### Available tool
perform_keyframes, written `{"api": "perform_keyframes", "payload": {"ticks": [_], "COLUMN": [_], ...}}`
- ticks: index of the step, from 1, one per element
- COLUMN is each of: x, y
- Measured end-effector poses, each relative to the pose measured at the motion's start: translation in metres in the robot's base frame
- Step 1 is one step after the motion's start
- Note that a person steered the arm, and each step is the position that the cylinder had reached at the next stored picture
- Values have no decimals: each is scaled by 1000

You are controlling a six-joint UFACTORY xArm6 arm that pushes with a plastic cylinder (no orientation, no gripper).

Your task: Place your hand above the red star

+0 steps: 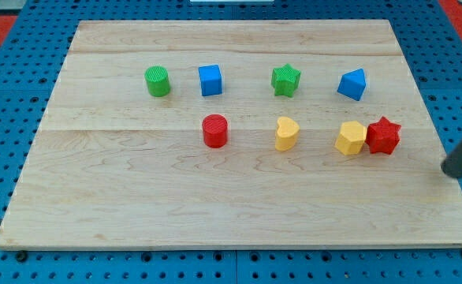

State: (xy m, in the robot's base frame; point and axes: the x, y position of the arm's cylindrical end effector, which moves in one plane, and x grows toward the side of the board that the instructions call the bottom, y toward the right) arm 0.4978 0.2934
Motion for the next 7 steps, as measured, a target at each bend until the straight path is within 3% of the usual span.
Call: {"api": "perform_keyframes", "payload": {"ticks": [1, 7], "x": [-75, -83], "y": [4, -6]}}
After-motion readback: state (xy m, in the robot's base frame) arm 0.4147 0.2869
